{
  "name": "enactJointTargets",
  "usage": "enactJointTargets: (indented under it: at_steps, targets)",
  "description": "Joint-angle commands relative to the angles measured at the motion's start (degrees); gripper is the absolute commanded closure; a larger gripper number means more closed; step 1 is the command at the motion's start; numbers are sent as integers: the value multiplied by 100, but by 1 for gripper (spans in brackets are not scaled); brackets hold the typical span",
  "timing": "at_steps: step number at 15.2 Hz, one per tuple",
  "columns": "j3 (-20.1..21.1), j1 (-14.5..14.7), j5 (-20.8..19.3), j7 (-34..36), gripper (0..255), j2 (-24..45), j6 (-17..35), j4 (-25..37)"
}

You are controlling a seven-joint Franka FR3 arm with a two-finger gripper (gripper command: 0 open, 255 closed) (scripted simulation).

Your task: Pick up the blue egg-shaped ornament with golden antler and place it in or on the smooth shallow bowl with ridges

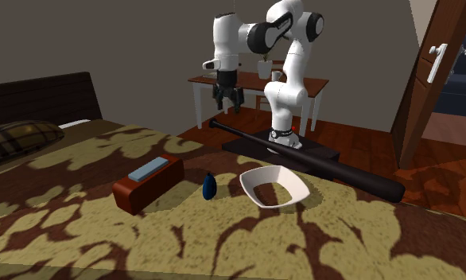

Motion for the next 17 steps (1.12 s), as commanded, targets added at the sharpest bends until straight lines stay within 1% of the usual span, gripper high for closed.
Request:
enactJointTargets:
  at_steps: [1,9,13,17]
  targets:
    - [61,42,-20,-51,0,448,198,213]
    - [333,235,-219,-109,0,2232,702,1326]
    - [441,364,-390,-108,0,3127,799,2032]
    - [516,532,-585,-110,0,4033,788,2849]
